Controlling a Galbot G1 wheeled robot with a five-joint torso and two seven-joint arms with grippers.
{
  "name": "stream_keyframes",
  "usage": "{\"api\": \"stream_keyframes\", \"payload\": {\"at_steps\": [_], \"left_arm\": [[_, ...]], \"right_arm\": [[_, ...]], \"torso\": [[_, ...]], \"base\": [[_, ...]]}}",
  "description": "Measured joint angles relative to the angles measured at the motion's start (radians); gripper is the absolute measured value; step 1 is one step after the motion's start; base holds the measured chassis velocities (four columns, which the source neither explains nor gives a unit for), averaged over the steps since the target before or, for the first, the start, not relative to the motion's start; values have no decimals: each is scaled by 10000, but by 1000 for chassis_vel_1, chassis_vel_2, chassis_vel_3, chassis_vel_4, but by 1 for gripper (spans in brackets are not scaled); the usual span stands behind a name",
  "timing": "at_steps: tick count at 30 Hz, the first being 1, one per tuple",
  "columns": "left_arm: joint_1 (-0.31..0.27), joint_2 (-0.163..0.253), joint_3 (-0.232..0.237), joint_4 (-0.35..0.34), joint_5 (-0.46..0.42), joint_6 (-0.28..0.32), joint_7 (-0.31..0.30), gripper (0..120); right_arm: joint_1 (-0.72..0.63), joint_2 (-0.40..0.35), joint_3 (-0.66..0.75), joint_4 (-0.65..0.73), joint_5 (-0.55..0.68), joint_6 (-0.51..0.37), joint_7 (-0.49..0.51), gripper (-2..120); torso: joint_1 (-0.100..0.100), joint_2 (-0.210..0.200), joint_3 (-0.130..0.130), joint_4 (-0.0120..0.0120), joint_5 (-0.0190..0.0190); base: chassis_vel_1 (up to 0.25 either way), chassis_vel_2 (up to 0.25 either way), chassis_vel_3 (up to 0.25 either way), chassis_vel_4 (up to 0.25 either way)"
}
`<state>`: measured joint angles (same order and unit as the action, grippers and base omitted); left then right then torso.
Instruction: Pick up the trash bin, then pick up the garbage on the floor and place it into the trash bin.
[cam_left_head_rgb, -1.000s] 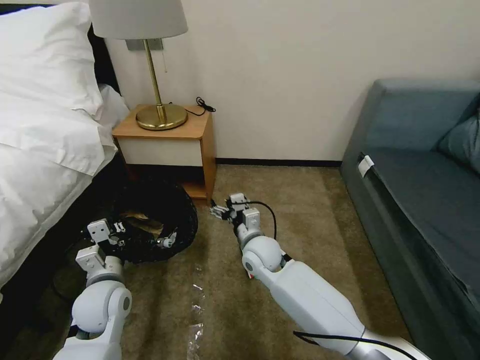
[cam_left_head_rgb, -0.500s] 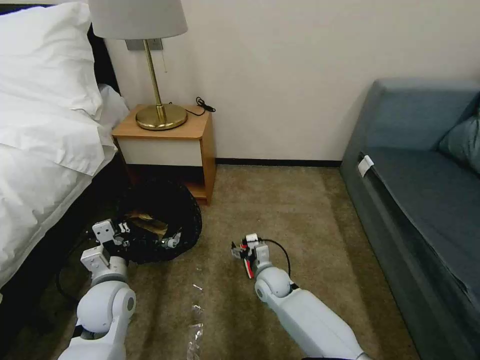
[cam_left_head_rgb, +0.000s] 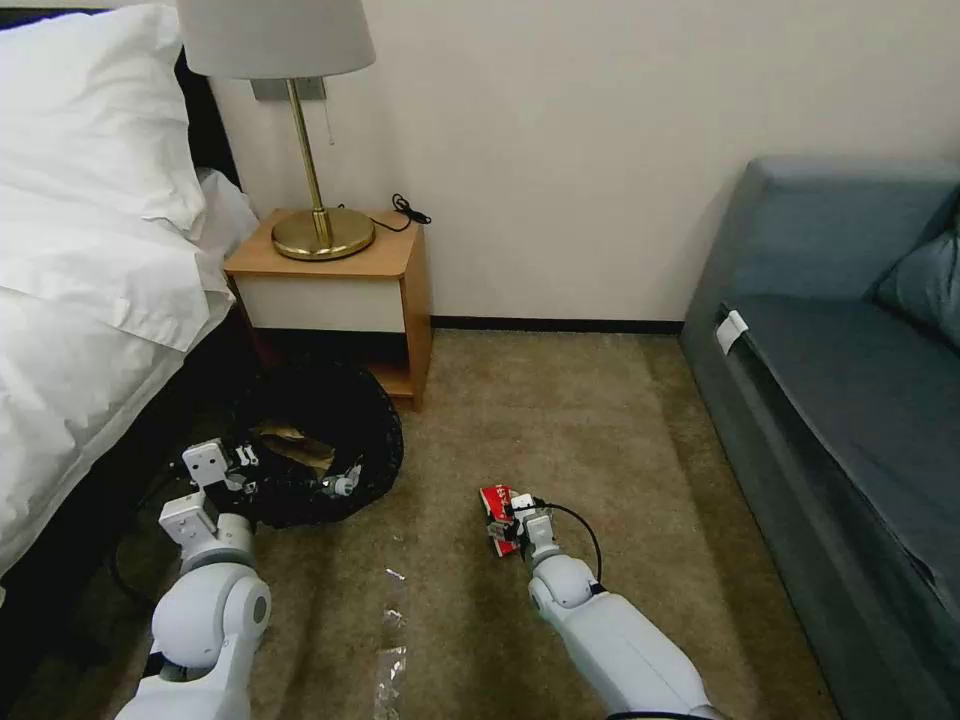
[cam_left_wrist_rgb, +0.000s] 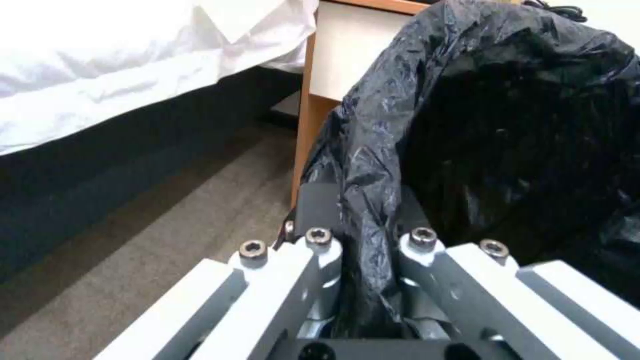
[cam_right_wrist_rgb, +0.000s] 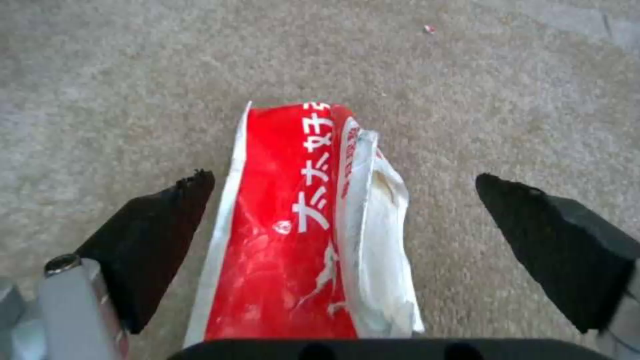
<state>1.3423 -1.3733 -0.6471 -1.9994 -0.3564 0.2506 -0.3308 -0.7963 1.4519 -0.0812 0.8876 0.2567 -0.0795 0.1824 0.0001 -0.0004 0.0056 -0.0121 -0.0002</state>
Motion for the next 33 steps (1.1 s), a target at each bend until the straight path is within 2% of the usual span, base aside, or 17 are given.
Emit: {"api": "stream_keyframes", "payload": {"at_steps": [10,12,13,14,16,18,21,24,25,27,30,32,33], "left_arm": [[96,17,-36,-87,21,0,-22,4],[97,21,-36,-116,21,0,-26,4],[97,21,-36,-116,21,0,-26,4],[97,22,-35,-134,21,0,-34,4],[97,22,-32,-143,20,0,-36,4],[100,27,-29,-165,18,0,-37,4],[116,39,-50,-180,14,1,-40,4],[168,56,-124,-220,-7,0,-47,4],[168,56,-124,-220,-7,0,-47,4],[171,54,-151,-221,-8,0,-59,4],[170,51,-156,-221,-9,-2,-62,4],[171,39,-158,-229,-9,-6,-68,4],[171,39,-158,-229,-9,-6,-68,4]], "right_arm": [[207,191,265,-847,-350,323,-436,96],[204,161,330,-913,-400,407,-496,86],[204,161,330,-913,-400,407,-496,86],[184,134,370,-915,-407,433,-501,79],[169,122,395,-915,-410,440,-501,76],[155,117,444,-914,-431,457,-501,64],[155,120,484,-915,-455,463,-500,57],[187,167,542,-930,-484,482,-483,41],[187,167,542,-930,-484,482,-483,41],[207,193,582,-949,-508,505,-476,30],[224,199,595,-951,-511,509,-474,26],[288,200,608,-972,-526,526,-470,14],[288,200,608,-972,-526,526,-470,14]], "torso": [[0,0,0,1,0],[0,0,0,0,1],[0,0,0,0,1],[0,0,0,0,0],[0,0,0,0,1],[0,0,0,0,0],[0,0,0,0,0],[0,0,-1,0,0],[0,0,-1,0,0],[0,-1,0,0,1],[0,0,0,0,0],[0,0,0,0,1],[0,0,0,0,1]], "base": [[0,0,0,0],[0,0,0,0],[0,0,0,0],[0,0,0,0],[0,0,0,0],[0,0,0,0],[0,0,0,0],[0,0,0,0],[0,0,0,0],[0,0,0,0],[0,0,0,0],[0,0,0,0],[0,0,0,0]]}}
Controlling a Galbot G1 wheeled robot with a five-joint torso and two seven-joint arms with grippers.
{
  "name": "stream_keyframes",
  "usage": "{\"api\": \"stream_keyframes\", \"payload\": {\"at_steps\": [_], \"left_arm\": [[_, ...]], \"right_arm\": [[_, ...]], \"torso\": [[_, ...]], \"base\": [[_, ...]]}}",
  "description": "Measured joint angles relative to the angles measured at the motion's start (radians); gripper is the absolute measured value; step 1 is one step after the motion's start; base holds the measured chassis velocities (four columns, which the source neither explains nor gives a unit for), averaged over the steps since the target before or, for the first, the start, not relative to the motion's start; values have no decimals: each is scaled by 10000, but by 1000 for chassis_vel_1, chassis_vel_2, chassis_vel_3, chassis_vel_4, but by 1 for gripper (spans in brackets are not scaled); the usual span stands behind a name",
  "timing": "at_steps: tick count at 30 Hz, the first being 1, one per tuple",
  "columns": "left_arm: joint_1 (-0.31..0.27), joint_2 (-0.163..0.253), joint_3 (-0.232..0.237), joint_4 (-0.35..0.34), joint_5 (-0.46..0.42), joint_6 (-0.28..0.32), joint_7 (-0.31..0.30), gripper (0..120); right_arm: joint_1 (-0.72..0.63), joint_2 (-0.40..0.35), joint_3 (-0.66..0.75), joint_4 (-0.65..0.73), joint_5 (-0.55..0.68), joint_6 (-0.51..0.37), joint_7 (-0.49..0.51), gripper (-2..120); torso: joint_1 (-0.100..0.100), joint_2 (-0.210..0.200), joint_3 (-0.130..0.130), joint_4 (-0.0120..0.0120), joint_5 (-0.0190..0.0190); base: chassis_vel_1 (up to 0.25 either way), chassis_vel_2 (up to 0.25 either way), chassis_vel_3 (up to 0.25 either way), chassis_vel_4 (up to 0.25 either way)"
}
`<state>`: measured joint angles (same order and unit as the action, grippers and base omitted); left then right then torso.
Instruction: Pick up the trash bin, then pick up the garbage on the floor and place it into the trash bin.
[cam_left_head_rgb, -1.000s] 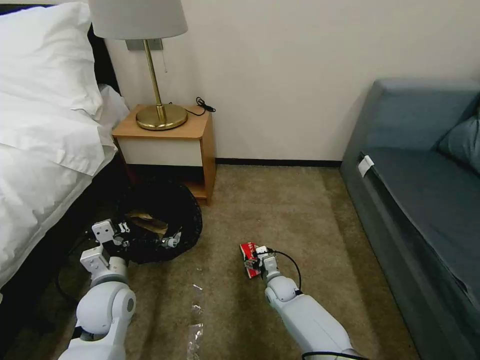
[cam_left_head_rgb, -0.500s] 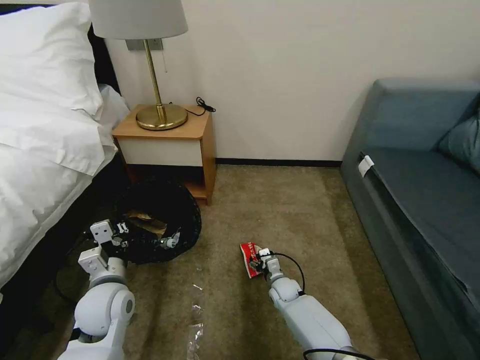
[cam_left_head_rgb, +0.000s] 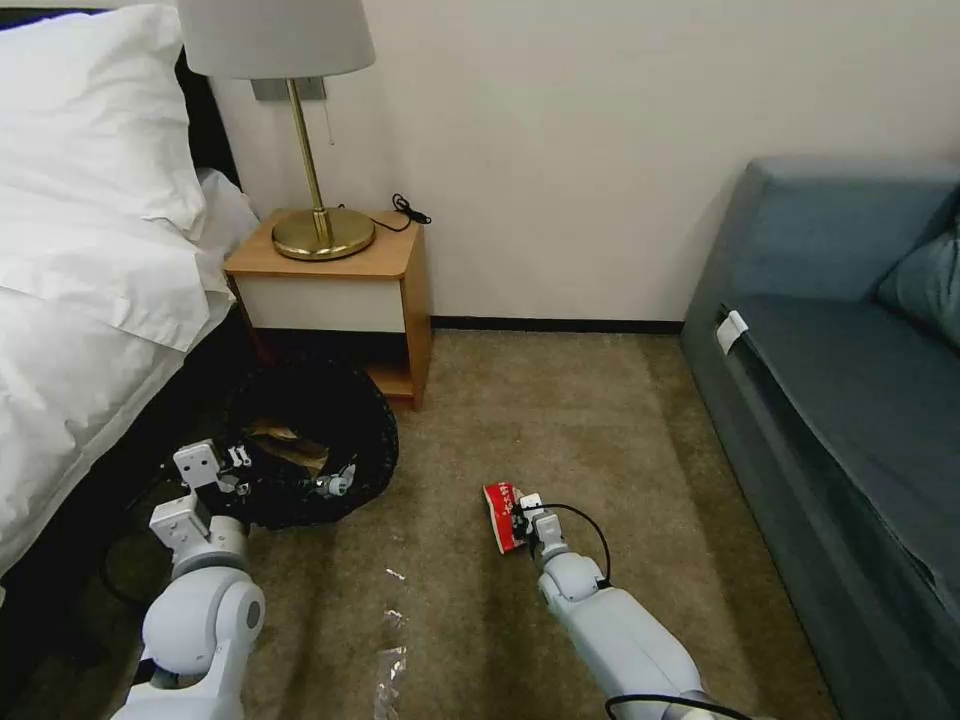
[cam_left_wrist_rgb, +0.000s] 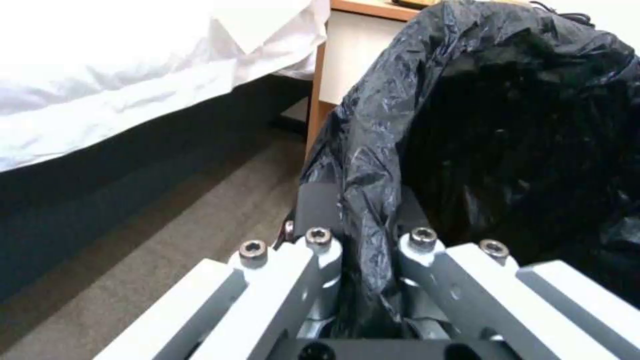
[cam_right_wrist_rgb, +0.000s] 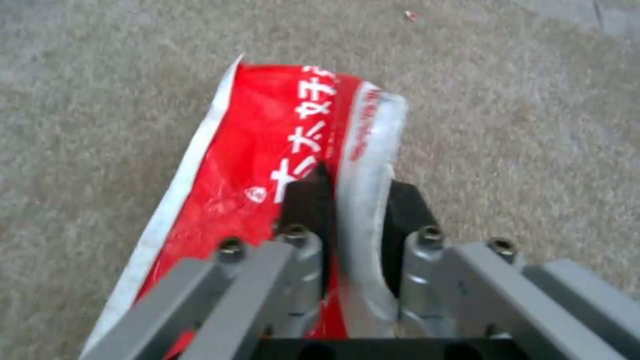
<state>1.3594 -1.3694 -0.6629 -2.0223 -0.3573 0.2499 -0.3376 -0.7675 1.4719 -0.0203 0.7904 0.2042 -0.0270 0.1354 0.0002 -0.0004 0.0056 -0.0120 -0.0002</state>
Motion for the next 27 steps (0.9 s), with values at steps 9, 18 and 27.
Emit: {"api": "stream_keyframes", "payload": {"at_steps": [9,18,27], "left_arm": [[-14,-14,35,-42,1,-1,-43,4],[-40,-85,172,-29,43,-1,-55,4],[-87,-144,302,29,85,0,-76,4]], "right_arm": [[181,30,204,66,-33,313,73,0],[721,-3,391,1449,198,623,337,0],[1277,-62,-124,4196,629,714,909,0]], "torso": [[0,0,0,-1,0],[0,0,0,0,-1],[0,0,0,1,-1]], "base": [[0,0,0,0],[0,0,0,0],[0,0,0,0]]}}
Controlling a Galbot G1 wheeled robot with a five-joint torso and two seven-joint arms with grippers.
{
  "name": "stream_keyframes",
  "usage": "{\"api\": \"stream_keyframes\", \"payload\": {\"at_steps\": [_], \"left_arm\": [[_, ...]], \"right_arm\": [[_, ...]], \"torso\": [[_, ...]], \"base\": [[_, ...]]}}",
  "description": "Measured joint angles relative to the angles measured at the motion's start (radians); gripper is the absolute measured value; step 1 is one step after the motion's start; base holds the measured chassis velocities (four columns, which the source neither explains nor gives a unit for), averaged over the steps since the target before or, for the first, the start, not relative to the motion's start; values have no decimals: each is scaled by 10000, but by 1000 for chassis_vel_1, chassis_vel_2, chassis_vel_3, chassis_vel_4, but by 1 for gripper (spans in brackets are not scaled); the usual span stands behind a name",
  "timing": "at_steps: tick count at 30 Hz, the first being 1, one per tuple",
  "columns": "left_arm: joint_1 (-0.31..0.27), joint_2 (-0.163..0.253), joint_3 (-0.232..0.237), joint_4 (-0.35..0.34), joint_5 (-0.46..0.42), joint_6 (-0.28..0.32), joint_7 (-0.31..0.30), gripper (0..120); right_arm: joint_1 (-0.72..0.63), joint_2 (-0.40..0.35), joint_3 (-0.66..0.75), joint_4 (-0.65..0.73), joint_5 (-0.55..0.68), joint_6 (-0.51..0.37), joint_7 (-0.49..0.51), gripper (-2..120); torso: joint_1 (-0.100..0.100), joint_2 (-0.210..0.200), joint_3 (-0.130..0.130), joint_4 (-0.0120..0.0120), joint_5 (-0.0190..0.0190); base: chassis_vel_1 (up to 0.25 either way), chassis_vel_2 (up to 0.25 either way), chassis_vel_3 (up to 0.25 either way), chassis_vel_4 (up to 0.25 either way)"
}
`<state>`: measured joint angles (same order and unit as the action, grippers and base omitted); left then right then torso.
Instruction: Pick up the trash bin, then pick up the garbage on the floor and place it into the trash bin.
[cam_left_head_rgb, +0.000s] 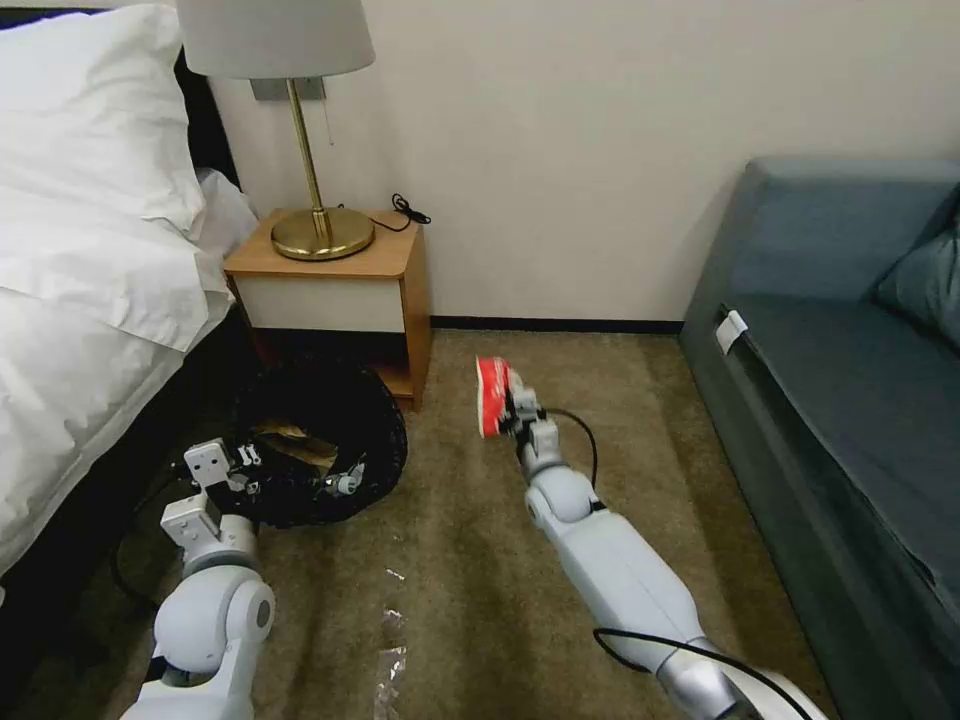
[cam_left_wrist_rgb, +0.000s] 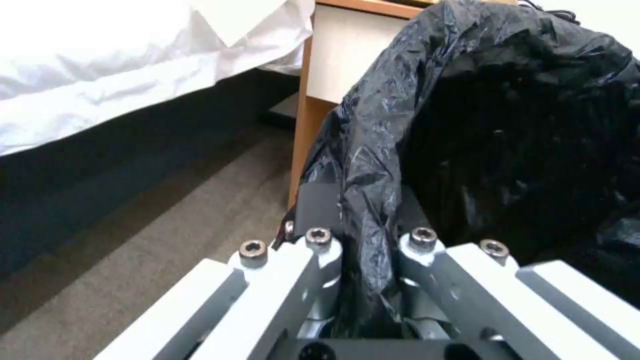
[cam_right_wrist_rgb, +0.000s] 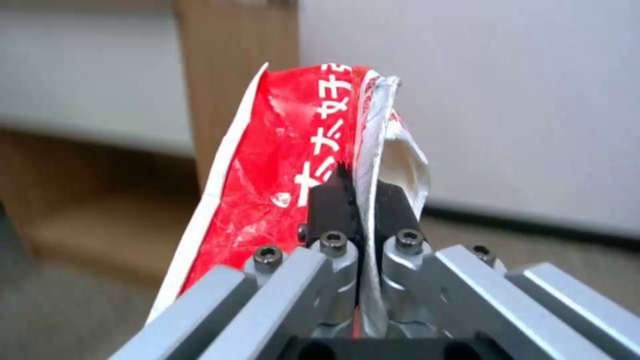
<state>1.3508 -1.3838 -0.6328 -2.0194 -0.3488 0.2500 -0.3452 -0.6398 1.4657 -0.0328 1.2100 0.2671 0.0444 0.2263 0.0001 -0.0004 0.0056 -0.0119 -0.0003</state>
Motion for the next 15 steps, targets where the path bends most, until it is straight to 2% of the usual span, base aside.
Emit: {"api": "stream_keyframes", "payload": {"at_steps": [8,15], "left_arm": [[-10,-87,85,86,54,1,-11,4],[-88,-135,131,168,97,0,-9,4]], "right_arm": [[113,188,-1051,1627,434,87,617,0],[27,227,-1840,2686,569,-26,724,0]], "torso": [[0,0,-1,0,-1],[0,0,-1,-2,0]], "base": [[0,0,0,0],[0,0,0,0]]}}
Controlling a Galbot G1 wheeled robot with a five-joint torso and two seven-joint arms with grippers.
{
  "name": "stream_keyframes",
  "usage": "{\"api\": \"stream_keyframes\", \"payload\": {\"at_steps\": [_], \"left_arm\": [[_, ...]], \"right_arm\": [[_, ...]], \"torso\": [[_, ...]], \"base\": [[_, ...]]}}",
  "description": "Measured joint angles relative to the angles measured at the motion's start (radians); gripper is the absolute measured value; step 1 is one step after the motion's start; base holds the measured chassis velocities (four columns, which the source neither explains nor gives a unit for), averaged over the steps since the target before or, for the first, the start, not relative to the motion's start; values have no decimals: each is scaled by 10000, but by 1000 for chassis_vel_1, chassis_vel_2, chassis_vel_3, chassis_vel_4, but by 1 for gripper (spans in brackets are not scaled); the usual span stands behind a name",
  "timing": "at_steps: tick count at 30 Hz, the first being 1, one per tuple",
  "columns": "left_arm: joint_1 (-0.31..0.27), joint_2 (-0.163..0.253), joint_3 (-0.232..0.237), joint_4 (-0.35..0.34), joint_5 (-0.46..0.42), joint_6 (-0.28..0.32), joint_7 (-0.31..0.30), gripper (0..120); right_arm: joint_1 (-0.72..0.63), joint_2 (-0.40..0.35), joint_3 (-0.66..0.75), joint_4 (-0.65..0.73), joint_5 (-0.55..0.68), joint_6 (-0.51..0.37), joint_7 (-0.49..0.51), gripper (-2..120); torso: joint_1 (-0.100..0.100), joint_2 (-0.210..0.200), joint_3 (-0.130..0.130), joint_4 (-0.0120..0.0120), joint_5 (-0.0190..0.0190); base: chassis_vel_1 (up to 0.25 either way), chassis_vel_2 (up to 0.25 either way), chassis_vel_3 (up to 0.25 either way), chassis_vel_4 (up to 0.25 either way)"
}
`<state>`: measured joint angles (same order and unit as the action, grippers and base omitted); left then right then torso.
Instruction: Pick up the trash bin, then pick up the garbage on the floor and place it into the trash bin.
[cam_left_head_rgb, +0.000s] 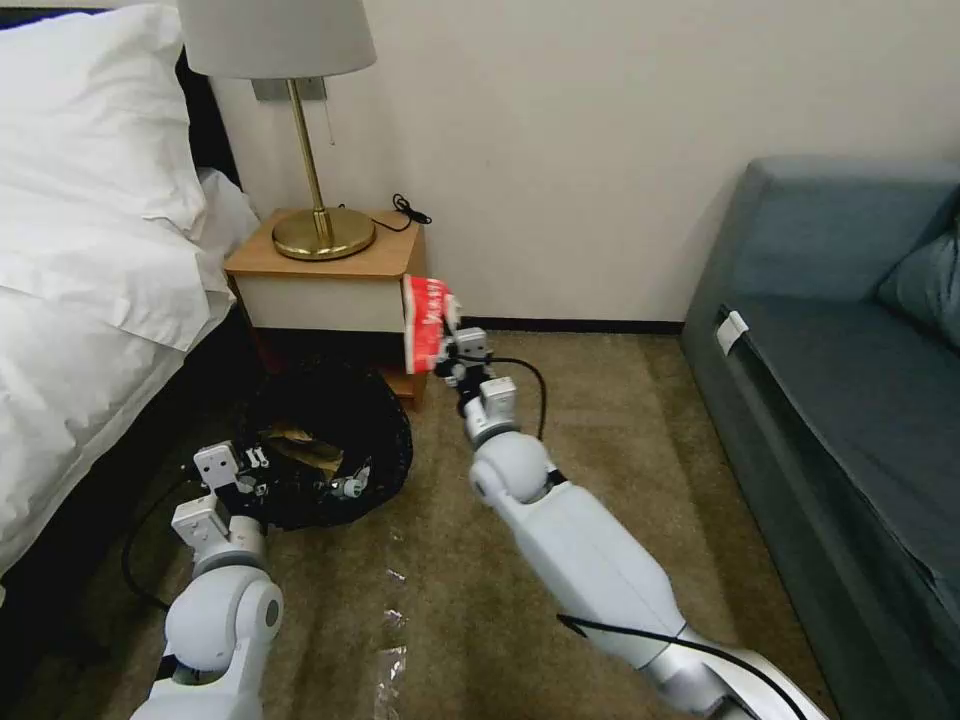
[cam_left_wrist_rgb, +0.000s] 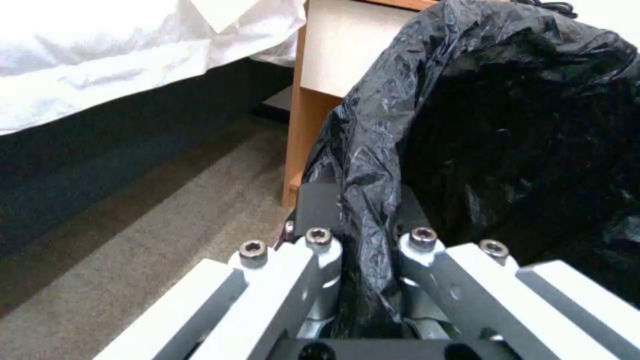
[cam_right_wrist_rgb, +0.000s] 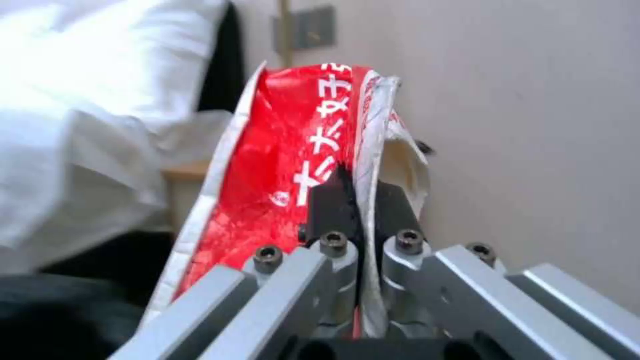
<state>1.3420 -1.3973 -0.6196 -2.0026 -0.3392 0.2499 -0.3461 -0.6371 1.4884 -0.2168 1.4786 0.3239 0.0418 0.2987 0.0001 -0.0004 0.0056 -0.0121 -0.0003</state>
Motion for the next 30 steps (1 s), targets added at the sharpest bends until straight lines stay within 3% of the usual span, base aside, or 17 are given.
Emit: {"api": "stream_keyframes", "payload": {"at_steps": [11,28,30], "left_arm": [[-198,-83,139,95,52,4,-38,4],[-266,-245,287,147,108,11,-49,4],[-269,-241,287,148,108,13,-49,4]], "right_arm": [[-261,168,-1031,689,-130,-182,-53,0],[-1350,299,-1481,136,-939,92,-279,0],[-1430,292,-1480,136,-994,92,-308,4]], "torso": [[0,0,0,1,0],[0,0,0,1,1],[0,0,0,1,1]], "base": [[0,0,0,0],[0,0,0,0],[0,0,0,0]]}}
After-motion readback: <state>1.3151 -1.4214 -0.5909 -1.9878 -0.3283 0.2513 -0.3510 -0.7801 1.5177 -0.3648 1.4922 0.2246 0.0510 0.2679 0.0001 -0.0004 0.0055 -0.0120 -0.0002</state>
